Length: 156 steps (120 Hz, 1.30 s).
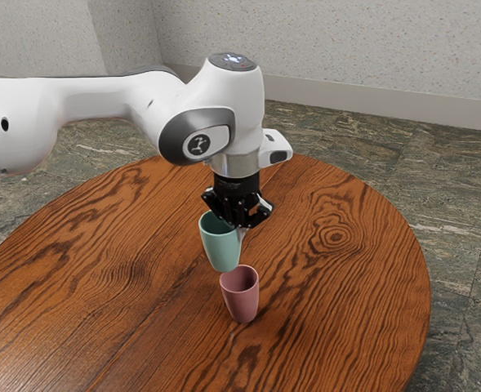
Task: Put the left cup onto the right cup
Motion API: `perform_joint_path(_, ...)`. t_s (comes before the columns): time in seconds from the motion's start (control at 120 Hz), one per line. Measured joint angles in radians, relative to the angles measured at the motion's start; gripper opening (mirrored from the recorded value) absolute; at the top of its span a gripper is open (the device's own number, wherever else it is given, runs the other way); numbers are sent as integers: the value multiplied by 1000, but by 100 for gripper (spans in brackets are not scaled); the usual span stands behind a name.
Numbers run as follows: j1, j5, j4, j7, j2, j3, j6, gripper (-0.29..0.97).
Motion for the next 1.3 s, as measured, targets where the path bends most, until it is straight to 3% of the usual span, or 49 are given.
perform_joint_path(1.3,-1,8,31,-40,58,-3,5,-11)
